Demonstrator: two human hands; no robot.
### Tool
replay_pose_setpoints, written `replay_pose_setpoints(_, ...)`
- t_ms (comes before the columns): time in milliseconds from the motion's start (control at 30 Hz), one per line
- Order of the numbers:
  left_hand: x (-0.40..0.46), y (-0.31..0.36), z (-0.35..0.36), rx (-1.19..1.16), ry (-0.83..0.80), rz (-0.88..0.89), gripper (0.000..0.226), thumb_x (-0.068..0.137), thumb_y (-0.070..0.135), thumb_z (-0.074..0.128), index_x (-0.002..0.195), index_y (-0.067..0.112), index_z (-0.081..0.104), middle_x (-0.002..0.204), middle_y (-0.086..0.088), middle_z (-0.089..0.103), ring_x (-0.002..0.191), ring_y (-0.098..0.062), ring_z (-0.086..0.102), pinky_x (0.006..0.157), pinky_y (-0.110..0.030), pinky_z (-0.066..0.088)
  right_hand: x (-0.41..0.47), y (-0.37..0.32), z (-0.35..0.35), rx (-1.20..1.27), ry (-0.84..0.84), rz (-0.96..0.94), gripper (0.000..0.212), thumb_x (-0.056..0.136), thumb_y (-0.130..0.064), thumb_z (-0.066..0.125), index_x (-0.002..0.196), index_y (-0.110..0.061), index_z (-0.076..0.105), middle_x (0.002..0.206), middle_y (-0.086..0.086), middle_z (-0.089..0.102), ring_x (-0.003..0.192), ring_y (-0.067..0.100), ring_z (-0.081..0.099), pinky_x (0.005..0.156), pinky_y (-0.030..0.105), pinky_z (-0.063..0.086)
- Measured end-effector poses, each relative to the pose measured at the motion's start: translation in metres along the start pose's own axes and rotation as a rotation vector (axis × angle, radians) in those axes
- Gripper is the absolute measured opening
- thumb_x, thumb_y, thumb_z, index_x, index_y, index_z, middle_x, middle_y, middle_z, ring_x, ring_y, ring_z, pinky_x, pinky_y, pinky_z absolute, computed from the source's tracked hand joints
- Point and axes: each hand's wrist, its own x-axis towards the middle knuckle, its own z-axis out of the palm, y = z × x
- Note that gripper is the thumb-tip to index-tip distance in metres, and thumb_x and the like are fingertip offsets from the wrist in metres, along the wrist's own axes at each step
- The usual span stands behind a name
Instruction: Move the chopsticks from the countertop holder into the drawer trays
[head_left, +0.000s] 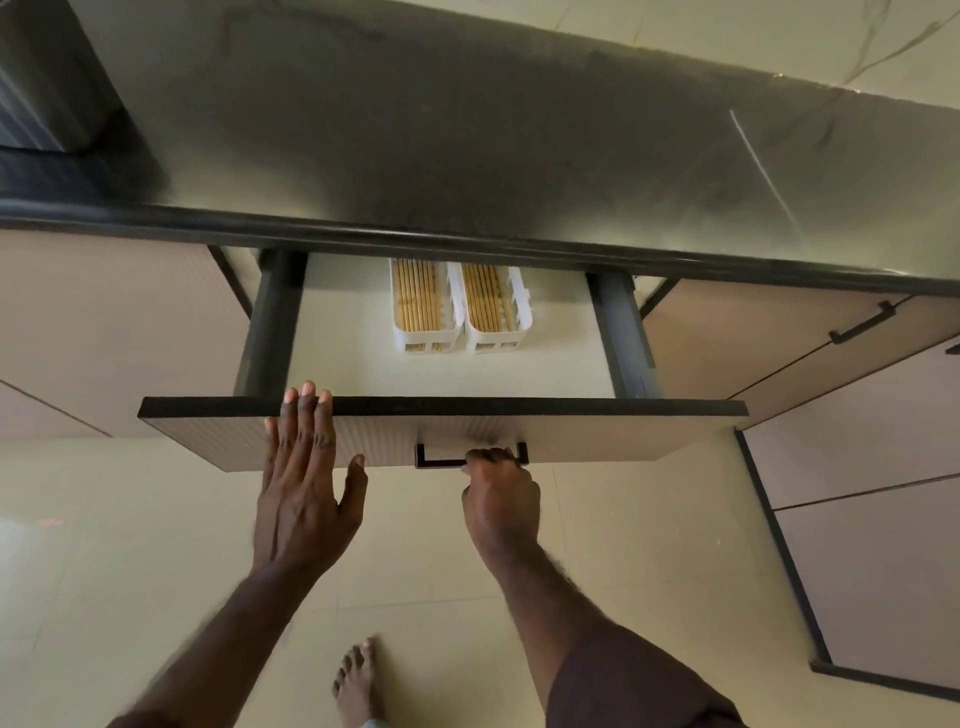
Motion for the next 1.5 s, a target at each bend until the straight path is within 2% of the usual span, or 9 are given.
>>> replay_pose_setpoints(133, 0.042, -0.011, 0.006, -0.015, -0.002, 0.023, 0.073, 0.093, 0.032, 0.04, 0.152, 0.005, 0.006, 0.16, -0.017, 0.007, 0.15, -0.027, 0.001, 0.121, -0.042, 0.008, 0.043, -0.008, 0.002, -0.001, 0.029, 0.038, 0.021, 0.077, -0.002, 0.072, 0.097, -0.009, 0.073, 0.093, 0.01, 0.075, 0.079, 0.024, 0.071, 0.067, 0.031, 0.057)
replay_pose_setpoints(300, 0.091, -0.021, 0.018, -0.034, 0.039, 0.042, 0.075, 0.092, 0.028, 0.044, 0.151, 0.003, 0.005, 0.16, -0.02, 0.007, 0.149, -0.029, 0.002, 0.119, -0.051, 0.015, 0.098, -0.017, 0.001, -0.001, 0.052, 0.05, 0.016, 0.075, 0.001, 0.072, 0.089, -0.007, 0.073, 0.08, 0.009, 0.074, 0.07, 0.024, 0.067, 0.064, 0.03, 0.053)
replay_pose_setpoints(533, 0.139, -0.027, 0.033, 0.018, 0.107, -0.006, 0.079, 0.09, 0.025, 0.048, 0.15, -0.002, 0.005, 0.159, -0.02, 0.004, 0.149, -0.028, -0.002, 0.121, -0.045, 0.002, 0.166, -0.02, 0.003, 0.003, 0.077, -0.001, 0.014, 0.081, -0.001, 0.066, 0.094, -0.006, 0.069, 0.085, 0.012, 0.073, 0.075, 0.028, 0.069, 0.066, 0.036, 0.058)
replay_pose_setpoints(667, 0.151, -0.033, 0.041, 0.044, 0.125, -0.05, 0.079, 0.09, 0.028, 0.048, 0.149, -0.003, 0.005, 0.158, -0.021, 0.004, 0.148, -0.029, -0.001, 0.121, -0.045, 0.001, 0.188, -0.019, 0.007, -0.034, 0.143, -0.054, 0.016, 0.077, -0.004, 0.074, 0.092, -0.004, 0.07, 0.089, 0.015, 0.075, 0.077, 0.031, 0.072, 0.068, 0.044, 0.061)
replay_pose_setpoints(933, 0.161, -0.043, 0.051, 0.044, 0.129, -0.106, 0.081, 0.089, 0.023, 0.052, 0.149, -0.004, 0.005, 0.158, -0.019, 0.002, 0.148, -0.029, -0.001, 0.12, -0.049, 0.004, 0.21, -0.016, 0.015, -0.048, 0.186, -0.053, 0.028, 0.063, -0.001, 0.083, 0.088, -0.006, 0.071, 0.078, 0.013, 0.075, 0.073, 0.028, 0.072, 0.064, 0.043, 0.061)
replay_pose_setpoints(1167, 0.162, -0.044, 0.052, 0.052, 0.135, -0.106, 0.08, 0.088, 0.021, 0.053, 0.149, -0.005, 0.007, 0.158, -0.019, 0.003, 0.148, -0.028, -0.001, 0.12, -0.048, 0.004, 0.222, -0.017, 0.016, -0.057, 0.141, -0.058, 0.03, 0.068, -0.01, 0.084, 0.094, -0.008, 0.069, 0.083, 0.012, 0.075, 0.076, 0.028, 0.071, 0.064, 0.037, 0.061)
replay_pose_setpoints(1300, 0.159, -0.04, 0.047, 0.057, 0.126, -0.103, 0.08, 0.09, 0.022, 0.051, 0.15, -0.002, 0.005, 0.158, -0.015, 0.0, 0.148, -0.026, -0.003, 0.121, -0.046, 0.002, 0.221, -0.014, 0.011, -0.062, 0.111, -0.09, 0.027, 0.075, -0.008, 0.076, 0.101, -0.01, 0.068, 0.088, 0.011, 0.074, 0.081, 0.026, 0.068, 0.07, 0.037, 0.059)
replay_pose_setpoints(1400, 0.156, -0.034, 0.04, 0.036, 0.127, -0.075, 0.08, 0.089, 0.022, 0.051, 0.15, -0.002, 0.005, 0.159, -0.017, 0.001, 0.148, -0.028, -0.002, 0.121, -0.047, 0.002, 0.208, -0.009, 0.0, -0.064, 0.183, -0.154, 0.019, 0.085, -0.021, 0.066, 0.102, -0.013, 0.069, 0.089, 0.006, 0.074, 0.082, 0.023, 0.067, 0.073, 0.035, 0.058)
replay_pose_setpoints(1500, 0.153, -0.024, 0.029, 0.024, 0.111, -0.074, 0.081, 0.089, 0.022, 0.05, 0.15, 0.0, 0.004, 0.159, -0.015, 0.0, 0.148, -0.026, -0.004, 0.121, -0.044, 0.0, 0.193, -0.009, -0.017, 0.005, 0.302, -0.195, 0.026, 0.086, -0.031, 0.063, 0.101, -0.012, 0.069, 0.082, 0.006, 0.074, 0.074, 0.022, 0.068, 0.061, 0.031, 0.057)
